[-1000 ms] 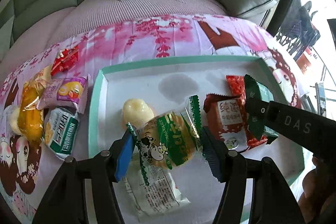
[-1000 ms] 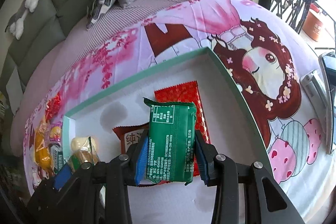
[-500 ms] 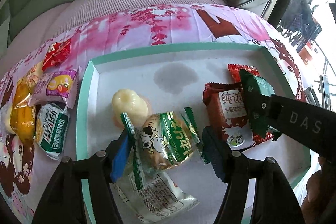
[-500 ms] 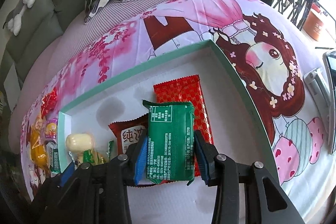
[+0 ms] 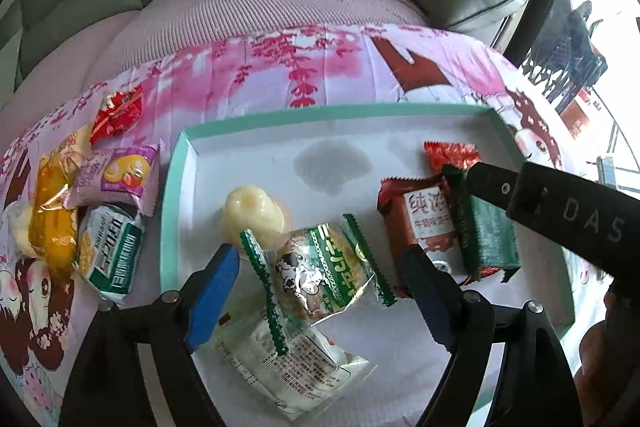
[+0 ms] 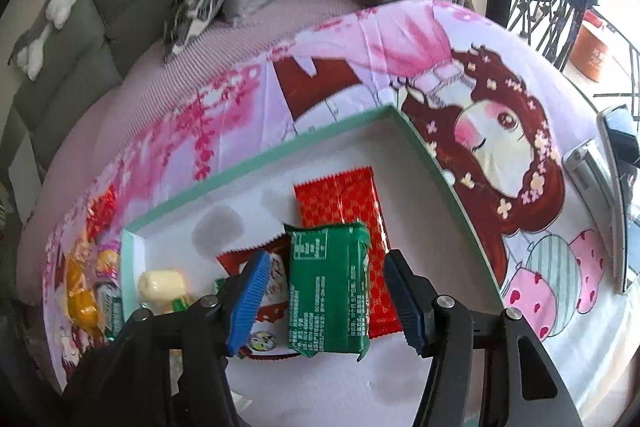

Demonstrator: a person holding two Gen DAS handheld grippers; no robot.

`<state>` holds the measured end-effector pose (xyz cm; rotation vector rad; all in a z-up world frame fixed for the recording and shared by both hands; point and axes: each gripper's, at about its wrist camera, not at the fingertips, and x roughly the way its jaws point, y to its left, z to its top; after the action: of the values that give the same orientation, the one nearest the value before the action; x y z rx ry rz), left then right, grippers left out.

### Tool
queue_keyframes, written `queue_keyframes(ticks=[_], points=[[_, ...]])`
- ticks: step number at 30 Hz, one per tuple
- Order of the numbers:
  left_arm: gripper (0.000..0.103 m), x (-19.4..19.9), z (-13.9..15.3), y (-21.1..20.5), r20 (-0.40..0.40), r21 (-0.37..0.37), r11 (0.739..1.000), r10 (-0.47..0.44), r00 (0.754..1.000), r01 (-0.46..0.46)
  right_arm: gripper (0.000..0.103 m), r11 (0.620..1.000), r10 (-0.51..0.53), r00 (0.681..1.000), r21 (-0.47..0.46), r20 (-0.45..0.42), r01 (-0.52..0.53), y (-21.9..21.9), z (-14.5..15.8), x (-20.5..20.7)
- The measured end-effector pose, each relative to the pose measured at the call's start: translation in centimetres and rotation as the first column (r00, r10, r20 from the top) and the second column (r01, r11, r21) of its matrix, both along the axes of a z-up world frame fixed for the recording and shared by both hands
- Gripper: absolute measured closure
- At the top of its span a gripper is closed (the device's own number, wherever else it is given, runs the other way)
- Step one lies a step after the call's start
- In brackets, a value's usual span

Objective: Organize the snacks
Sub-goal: 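Open both tools to release the green cake and green pack in the tray, then move both tools back over the snack pile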

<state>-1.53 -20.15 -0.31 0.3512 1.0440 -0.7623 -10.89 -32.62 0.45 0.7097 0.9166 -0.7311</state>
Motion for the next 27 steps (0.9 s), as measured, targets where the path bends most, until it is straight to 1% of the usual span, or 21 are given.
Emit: queue_keyframes(ticks=[4, 9, 12, 15, 17, 18, 20, 24, 27], points=[[0.018, 0.4, 1.0, 0.8, 0.008, -0.024, 0.999, 0.023, 1.000, -0.023, 0.040, 1.000, -0.008, 1.000, -0.014, 0.025, 0.008, 0.0, 0.8, -0.2], [0.016, 2.2, 1.3, 2.5, 0.000, -0.023, 0.994, 0.111, 0.994, -0.111, 0.040, 1.000, -0.012, 1.000, -0.005, 0.024, 0.012, 0.0, 0.7, -0.3], [0.016, 3.5, 1.7, 4.1, -0.003, -0.029, 0.980, 0.195, 0.981, -0.195, 0.040, 1.000, 0.002, 1.000, -0.008, 0.018, -0.002, 0.2, 0.7, 0.0], [0.016, 4.9, 1.8, 6.1, -0.003, -0.027, 0.954, 0.299, 0.954, -0.299, 0.040, 1.000, 0.024, 1.000, -0.014, 0.015, -0.024, 0.8, 0.8, 0.5], [0.016, 5.9, 1.5, 7.4, -0.014, -0.019, 0.930, 0.366, 0.931, -0.366, 0.040, 0.999, 0.042, 0.999, -0.016, 0.010, -0.042, 1.2, 0.8, 0.9], [0.016, 6.5, 1.4, 8.2, -0.022, -0.012, 0.914, 0.405, 0.914, -0.406, 0.040, 0.998, 0.052, 0.999, -0.017, 0.006, -0.052, 1.5, 0.7, 1.1], [0.016, 7.2, 1.1, 9.3, -0.032, -0.002, 0.889, 0.457, 0.889, -0.457, 0.040, 0.997, 0.073, 0.997, -0.022, -0.001, -0.073, 2.0, 0.7, 1.6], [0.016, 8.1, 0.9, 11.0, -0.050, 0.007, 0.852, 0.522, 0.851, -0.523, 0.040, 0.993, 0.113, 0.994, -0.034, -0.005, -0.113, 3.0, 0.9, 2.4], [0.015, 8.5, 0.7, 11.7, -0.059, 0.005, 0.838, 0.544, 0.837, -0.545, 0.040, 0.989, 0.142, 0.990, -0.043, -0.009, -0.142, 3.8, 1.0, 3.0]])
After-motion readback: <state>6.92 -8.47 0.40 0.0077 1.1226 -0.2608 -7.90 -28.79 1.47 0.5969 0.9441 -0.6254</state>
